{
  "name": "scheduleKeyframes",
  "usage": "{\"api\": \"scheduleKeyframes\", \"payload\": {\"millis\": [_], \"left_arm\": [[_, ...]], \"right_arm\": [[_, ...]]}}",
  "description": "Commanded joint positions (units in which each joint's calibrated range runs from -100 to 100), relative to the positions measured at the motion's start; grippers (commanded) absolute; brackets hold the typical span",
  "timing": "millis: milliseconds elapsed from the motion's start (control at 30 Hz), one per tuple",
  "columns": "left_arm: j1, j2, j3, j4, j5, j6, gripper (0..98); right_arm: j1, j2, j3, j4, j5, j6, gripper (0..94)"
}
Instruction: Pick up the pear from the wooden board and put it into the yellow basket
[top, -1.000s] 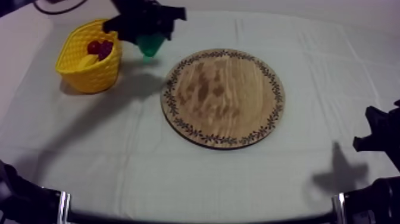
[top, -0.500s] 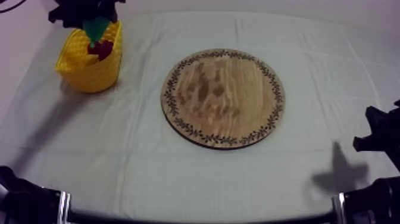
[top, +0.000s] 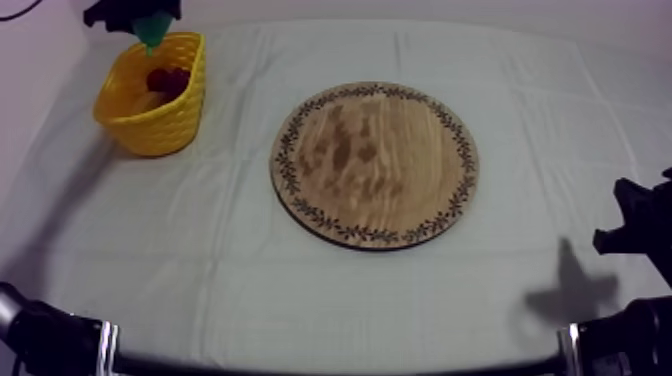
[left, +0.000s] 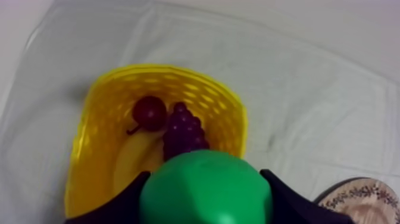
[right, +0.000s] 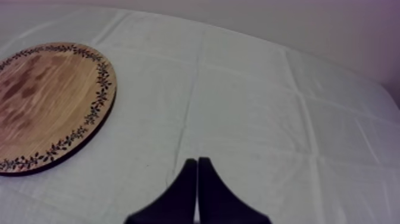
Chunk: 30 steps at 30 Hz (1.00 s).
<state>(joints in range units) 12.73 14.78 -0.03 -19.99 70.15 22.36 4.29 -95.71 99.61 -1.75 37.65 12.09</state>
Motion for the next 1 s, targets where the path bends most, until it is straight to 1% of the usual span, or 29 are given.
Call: {"api": "scheduleKeyframes", "payload": {"millis": [0, 300, 533, 633, 700, 800, 867, 967], "left_arm": [[-0.7, 2.7, -0.6, -0.22, -0.5, 0.0, 43.8], [-4.0, 10.3, -1.3, -0.8, -2.4, 0.0, 43.7], [-4.6, 11.9, -0.7, -0.62, -2.7, -0.3, 44.2], [-4.5, 11.8, -0.1, -0.53, -2.8, -0.4, 46.1], [-4.5, 11.6, 0.2, -0.49, -3.2, -0.2, 51.9], [-4.8, 11.4, 0.2, -0.28, -3.5, 0.8, 71.2], [-5.0, 11.2, -0.1, -0.11, -3.4, 1.3, 81.6], [-5.1, 10.8, -0.4, -0.39, -3.5, 2.5, 91.1]], "right_arm": [[0.0, 0.0, 0.1, 0.0, 0.0, 0.0, 0.3], [0.0, 0.0, 0.1, 0.0, 0.0, 0.0, 0.3], [0.0, 0.0, 0.1, 0.0, 0.0, 0.0, 0.3], [0.0, 0.0, 0.1, 0.0, 0.0, 0.0, 0.3], [0.0, 0.0, 0.1, 0.0, 0.0, 0.0, 0.3], [0.0, 0.0, 0.1, 0.0, 0.0, 0.0, 0.3], [0.0, 0.0, 0.1, 0.0, 0.0, 0.0, 0.3], [0.0, 0.0, 0.1, 0.0, 0.0, 0.0, 0.3]]}}
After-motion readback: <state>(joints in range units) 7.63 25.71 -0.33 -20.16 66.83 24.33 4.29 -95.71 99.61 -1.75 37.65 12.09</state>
